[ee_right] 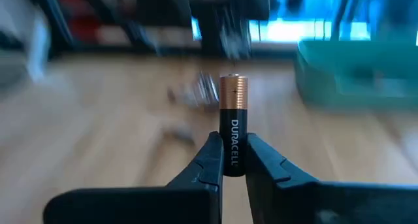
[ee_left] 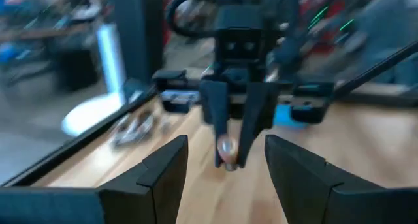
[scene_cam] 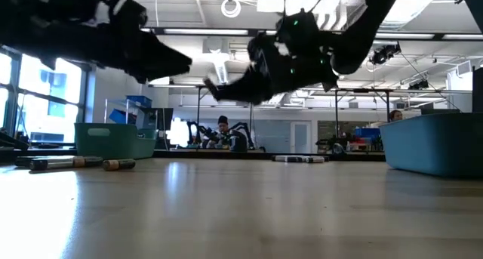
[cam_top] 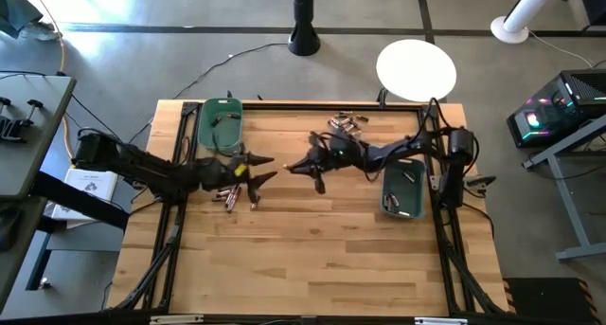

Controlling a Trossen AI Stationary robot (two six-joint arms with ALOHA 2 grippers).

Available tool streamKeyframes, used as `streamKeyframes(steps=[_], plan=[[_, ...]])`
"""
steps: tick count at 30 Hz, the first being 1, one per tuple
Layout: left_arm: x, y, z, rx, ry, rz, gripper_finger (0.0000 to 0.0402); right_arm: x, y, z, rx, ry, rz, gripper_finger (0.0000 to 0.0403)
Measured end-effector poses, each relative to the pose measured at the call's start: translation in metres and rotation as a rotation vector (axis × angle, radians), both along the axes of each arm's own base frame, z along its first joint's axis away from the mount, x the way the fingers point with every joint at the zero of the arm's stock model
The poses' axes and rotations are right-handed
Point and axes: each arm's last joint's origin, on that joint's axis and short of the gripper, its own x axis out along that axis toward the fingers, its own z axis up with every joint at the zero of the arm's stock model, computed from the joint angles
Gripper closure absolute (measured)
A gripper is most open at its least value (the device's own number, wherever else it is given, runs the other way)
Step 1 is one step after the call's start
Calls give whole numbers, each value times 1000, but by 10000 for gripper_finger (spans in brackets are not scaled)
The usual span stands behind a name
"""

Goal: Sort batteries
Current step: Put the black battery into the green bin

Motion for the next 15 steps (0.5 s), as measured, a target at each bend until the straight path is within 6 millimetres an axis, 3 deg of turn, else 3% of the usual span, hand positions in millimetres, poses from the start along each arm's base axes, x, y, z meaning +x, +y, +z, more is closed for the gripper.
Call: streamKeyframes(steps=[5,9,15], plan=[[-8,-4,6,-10,-152,-129,204,10,28,26,-13,-220,66,382],[-4,-8,16,24,-212,-247,204,21,43,44,-14,-288,79,382],[3,-14,30,47,-260,-285,204,29,58,59,-48,-336,94,382]])
